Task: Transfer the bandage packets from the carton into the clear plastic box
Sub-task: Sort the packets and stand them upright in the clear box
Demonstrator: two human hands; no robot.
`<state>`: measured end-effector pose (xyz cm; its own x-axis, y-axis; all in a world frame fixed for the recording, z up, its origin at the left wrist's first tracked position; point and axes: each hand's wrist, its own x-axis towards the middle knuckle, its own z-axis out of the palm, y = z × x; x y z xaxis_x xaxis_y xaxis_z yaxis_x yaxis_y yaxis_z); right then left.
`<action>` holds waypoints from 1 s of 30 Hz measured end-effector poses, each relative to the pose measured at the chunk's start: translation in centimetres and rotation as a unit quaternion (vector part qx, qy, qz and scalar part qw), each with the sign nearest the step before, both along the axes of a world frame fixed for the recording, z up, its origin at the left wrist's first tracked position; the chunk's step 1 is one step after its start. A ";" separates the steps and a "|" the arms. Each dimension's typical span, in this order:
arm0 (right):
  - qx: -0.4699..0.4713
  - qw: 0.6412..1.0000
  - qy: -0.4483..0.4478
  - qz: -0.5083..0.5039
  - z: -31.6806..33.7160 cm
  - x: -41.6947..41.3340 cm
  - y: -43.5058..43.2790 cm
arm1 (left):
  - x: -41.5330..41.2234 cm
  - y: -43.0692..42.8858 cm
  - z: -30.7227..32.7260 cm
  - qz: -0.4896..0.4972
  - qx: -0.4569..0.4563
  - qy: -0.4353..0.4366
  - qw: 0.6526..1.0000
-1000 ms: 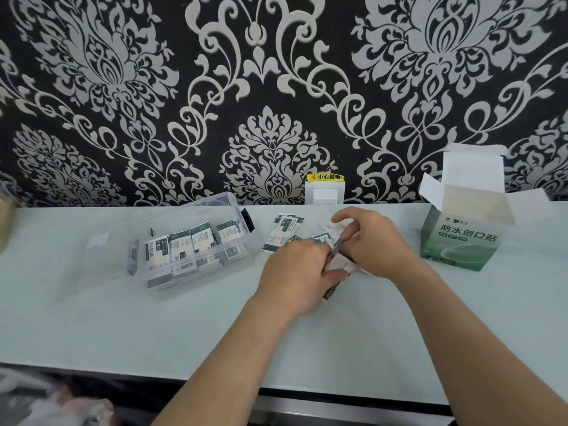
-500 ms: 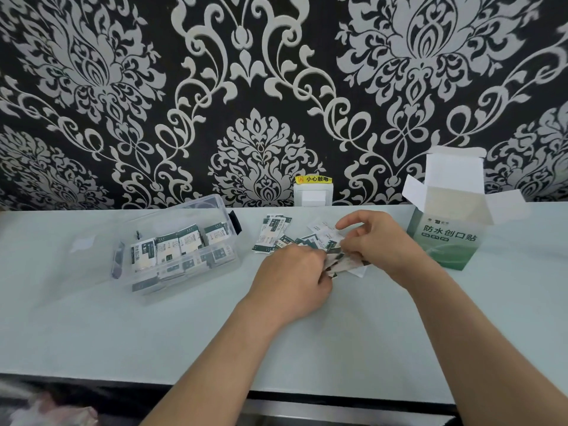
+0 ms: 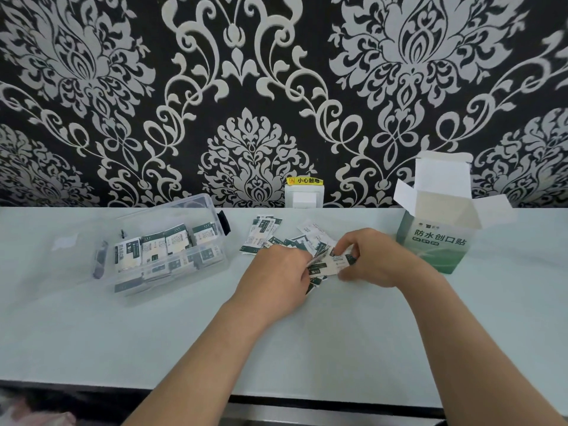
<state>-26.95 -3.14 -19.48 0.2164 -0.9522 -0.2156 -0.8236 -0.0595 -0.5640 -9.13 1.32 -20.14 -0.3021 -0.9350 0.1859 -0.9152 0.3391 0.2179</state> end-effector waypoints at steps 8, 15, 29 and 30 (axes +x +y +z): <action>0.007 0.998 0.034 0.057 0.3 0.5 0.1 | 0.2 0.0 0.4 0.008 0.019 0.011 1.000; 0.046 0.998 -0.009 0.036 0.8 0.4 0.2 | 0.4 0.2 0.7 0.013 0.033 0.070 0.997; 0.082 0.913 -0.394 -0.058 2.4 -0.2 0.8 | 0.1 0.5 1.4 -0.006 -0.090 0.332 0.939; 0.092 0.893 -0.435 -0.067 2.4 -0.1 0.8 | 0.1 0.5 1.3 -0.021 -0.086 0.315 0.945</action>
